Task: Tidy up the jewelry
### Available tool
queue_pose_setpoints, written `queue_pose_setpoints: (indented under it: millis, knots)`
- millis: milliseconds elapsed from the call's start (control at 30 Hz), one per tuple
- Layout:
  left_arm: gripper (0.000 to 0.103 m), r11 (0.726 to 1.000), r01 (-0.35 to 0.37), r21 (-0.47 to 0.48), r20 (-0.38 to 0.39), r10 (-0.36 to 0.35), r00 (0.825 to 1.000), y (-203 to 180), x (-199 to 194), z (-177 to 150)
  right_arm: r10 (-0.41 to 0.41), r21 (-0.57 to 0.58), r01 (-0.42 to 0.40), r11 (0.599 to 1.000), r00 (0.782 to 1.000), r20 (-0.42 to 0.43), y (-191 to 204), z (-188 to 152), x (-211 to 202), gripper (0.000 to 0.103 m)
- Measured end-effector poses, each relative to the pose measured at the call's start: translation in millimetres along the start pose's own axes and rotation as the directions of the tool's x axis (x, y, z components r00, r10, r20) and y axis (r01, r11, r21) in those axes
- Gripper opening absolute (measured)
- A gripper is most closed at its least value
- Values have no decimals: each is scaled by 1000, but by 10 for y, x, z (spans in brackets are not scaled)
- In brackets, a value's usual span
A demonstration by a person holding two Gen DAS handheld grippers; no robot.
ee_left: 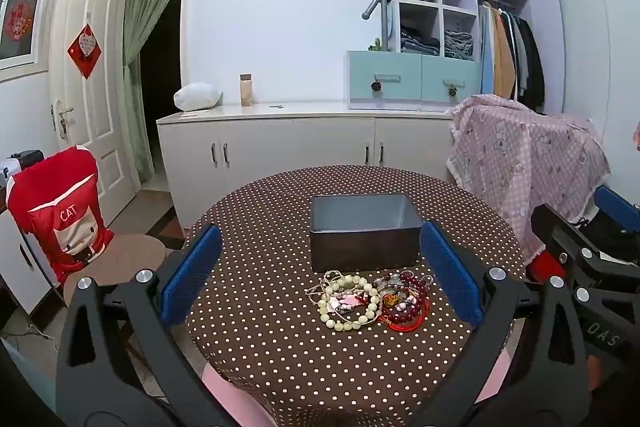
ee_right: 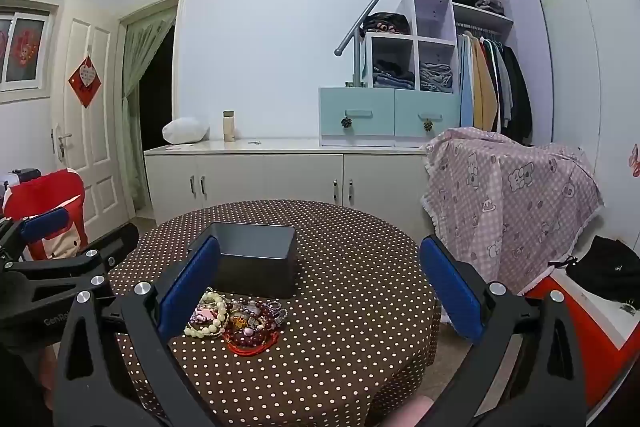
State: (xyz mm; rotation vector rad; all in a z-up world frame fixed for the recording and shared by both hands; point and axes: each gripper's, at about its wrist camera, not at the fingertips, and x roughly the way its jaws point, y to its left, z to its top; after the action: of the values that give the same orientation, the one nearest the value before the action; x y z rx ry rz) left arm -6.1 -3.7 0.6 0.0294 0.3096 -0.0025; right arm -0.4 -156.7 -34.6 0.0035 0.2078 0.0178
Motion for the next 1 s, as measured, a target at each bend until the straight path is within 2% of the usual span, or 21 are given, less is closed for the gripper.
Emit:
queue_pose_setpoints:
  millis: [1000]
  knots:
    - [97,1000,-8,-3,-10,8,1000,52,34,-17,3,-5,-3,1000,1000,-7,-4,0,-2,96]
